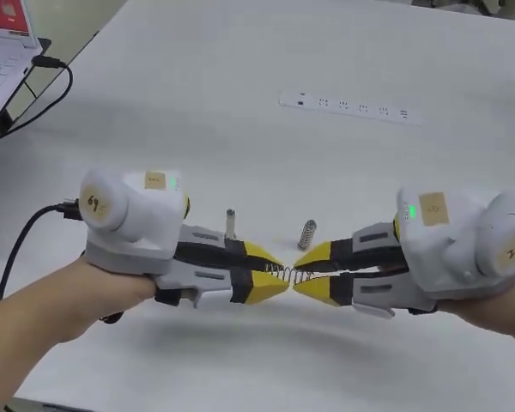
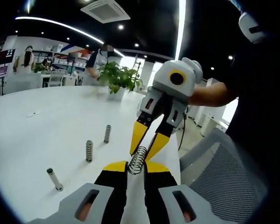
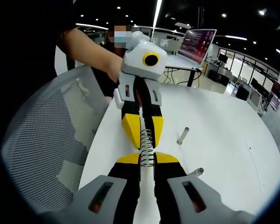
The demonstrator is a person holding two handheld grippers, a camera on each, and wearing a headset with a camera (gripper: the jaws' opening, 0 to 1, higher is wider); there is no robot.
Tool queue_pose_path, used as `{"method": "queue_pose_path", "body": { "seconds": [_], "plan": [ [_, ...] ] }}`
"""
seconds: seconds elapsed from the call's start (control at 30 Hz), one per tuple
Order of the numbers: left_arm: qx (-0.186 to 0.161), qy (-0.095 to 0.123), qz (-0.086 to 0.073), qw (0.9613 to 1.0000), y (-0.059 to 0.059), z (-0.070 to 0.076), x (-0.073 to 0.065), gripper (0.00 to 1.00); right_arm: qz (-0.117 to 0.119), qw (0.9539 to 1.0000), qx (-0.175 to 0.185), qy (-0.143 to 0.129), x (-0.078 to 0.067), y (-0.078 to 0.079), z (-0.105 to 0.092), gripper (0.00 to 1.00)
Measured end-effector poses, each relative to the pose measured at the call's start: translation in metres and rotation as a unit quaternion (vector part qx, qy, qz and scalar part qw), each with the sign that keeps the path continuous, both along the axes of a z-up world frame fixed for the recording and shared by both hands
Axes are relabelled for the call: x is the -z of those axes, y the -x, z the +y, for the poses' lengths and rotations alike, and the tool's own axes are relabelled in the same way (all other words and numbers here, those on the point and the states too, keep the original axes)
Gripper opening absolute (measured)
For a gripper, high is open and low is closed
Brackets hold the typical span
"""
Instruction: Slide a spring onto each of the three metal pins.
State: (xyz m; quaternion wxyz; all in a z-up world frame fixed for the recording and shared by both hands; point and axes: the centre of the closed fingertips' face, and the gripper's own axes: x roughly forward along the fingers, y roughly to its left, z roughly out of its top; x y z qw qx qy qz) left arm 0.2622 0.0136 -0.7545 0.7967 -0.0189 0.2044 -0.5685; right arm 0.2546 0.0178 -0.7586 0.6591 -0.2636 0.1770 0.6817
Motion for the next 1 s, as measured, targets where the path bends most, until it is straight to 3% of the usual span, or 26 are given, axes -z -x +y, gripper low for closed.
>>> {"method": "queue_pose_path", "body": {
  "seconds": [0.53, 0.63, 0.7, 1.0],
  "plan": [
    [0.005, 0.003, 0.002, 1.0000, 0.0010, -0.0014, -0.0025, 0.04, 0.005, 1.0000, -0.007, -0.004, -0.0031, 0.0023, -0.0015, 0.07],
    [0.008, 0.000, -0.001, 1.0000, 0.0024, -0.0022, -0.0028, 0.04, 0.005, 0.9999, -0.009, -0.003, -0.0027, 0.0029, -0.0019, 0.07],
    [0.009, -0.004, -0.016, 0.9998, 0.0035, -0.0031, -0.0041, 0.03, 0.003, 0.9999, -0.010, -0.001, -0.0028, 0.0026, -0.0017, 0.07],
    [0.012, 0.001, -0.015, 0.9998, 0.0065, -0.0032, -0.0074, 0.03, 0.005, 0.9999, -0.014, -0.002, -0.0047, 0.0056, -0.0009, 0.07]
  ]
}}
